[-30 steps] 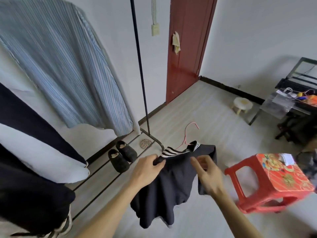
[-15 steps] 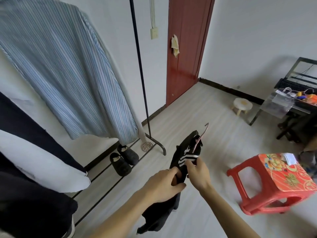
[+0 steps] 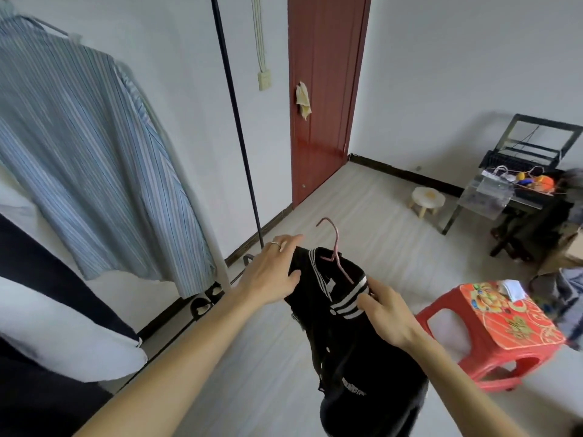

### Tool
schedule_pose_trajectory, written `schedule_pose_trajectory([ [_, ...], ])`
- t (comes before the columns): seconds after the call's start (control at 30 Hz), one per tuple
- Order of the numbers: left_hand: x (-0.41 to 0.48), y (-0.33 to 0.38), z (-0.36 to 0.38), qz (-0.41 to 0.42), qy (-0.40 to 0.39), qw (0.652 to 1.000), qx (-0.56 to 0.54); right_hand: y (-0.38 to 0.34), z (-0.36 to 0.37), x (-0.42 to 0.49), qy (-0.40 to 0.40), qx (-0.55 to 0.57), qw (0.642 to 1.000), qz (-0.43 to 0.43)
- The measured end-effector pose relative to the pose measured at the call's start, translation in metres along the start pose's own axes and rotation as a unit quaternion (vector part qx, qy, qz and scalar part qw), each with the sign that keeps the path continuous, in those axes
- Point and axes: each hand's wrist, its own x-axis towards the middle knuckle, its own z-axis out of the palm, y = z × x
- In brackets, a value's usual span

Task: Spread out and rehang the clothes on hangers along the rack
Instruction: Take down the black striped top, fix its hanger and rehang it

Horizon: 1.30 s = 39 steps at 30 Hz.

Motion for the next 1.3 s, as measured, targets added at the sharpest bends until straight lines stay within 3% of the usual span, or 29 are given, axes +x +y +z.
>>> schedule_pose_trajectory([
  [0.13, 0.022, 0.007, -0.002, 0.075, -0.013, 0.995, 0.062, -0.014, -0.028, -0.008, -0.063, -0.013, 0.997, -0.040],
  [0.23, 0.019, 0.012, 0.000, 0.069, -0.062, 0.995, 0.033, -0.014, -0.050, -0.009, -0.081, -0.006, 0.995, -0.052],
  [0.33, 0.008, 0.007, 0.000, 0.068, -0.052, 0.995, 0.041, -0.007, -0.066, -0.007, -0.134, -0.019, 0.990, -0.036],
  [0.5, -0.011, -0.012, 0.003, 0.007, -0.088, 0.996, -0.018, -0.008, -0.058, 0.005, -0.257, -0.002, 0.966, -0.025],
  [0.63, -0.027, -0.033, -0.008, -0.071, -0.076, 0.993, -0.062, -0.029, -0.041, 0.021, -0.287, 0.035, 0.956, -0.049],
  [0.83, -0.062, -0.072, -0.047, -0.183, 0.024, 0.982, -0.048, -0.083, 0.001, 0.051, -0.300, 0.099, 0.942, -0.116],
  [1.0, -0.110, -0.107, -0.115, -0.233, 0.158, 0.956, 0.085, -0.138, 0.052, 0.068, -0.323, 0.149, 0.924, -0.140],
  [1.1, -0.138, -0.116, -0.166, -0.234, 0.283, 0.912, 0.182, -0.180, 0.081, 0.075, -0.298, 0.160, 0.928, -0.157],
  [1.2, -0.155, -0.122, -0.216, -0.213, 0.405, 0.841, 0.288, -0.228, 0.103, 0.078, -0.267, 0.161, 0.932, -0.185],
  [1.3, -0.164, -0.129, -0.268, -0.266, 0.476, 0.800, 0.250, -0.287, 0.121, 0.083, -0.219, 0.166, 0.935, -0.225],
])
